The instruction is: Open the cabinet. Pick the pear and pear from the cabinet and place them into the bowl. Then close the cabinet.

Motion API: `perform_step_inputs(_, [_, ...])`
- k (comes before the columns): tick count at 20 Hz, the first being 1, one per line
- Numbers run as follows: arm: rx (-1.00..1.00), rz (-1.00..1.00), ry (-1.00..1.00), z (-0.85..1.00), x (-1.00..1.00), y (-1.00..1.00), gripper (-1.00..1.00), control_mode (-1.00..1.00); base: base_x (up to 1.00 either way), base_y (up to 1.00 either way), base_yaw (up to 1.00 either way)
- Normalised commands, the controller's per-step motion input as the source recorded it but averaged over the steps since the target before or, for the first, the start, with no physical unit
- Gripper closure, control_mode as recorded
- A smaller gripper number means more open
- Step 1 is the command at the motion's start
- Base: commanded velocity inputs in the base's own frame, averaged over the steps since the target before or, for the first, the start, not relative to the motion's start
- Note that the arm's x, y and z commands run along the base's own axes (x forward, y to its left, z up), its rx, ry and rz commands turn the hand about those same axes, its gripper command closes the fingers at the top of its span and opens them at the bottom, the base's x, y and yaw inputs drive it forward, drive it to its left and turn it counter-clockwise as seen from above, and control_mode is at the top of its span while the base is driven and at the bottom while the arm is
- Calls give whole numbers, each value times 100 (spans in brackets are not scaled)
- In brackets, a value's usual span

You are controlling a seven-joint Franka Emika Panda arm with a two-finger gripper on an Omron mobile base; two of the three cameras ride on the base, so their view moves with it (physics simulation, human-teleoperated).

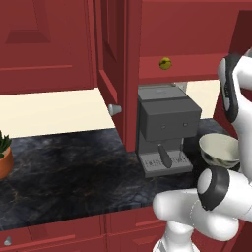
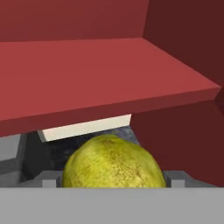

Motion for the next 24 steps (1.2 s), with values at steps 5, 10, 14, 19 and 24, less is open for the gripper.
perform_step_inputs(5, [0, 0, 19, -26, -21, 0, 100, -100, 0, 0, 0])
perform_step_inputs(10, [0, 0, 18, -35, -13, 0, 100, -100, 0, 0, 0])
perform_step_inputs(14, [0, 0, 20, -34, -13, 0, 100, -100, 0, 0, 0])
perform_step_inputs(19, [0, 0, 13, -46, -5, 1, 100, -100, 0, 0, 0])
perform_step_inputs(24, [0, 0, 0, -63, -2, 0, 100, -100, 0, 0, 0])
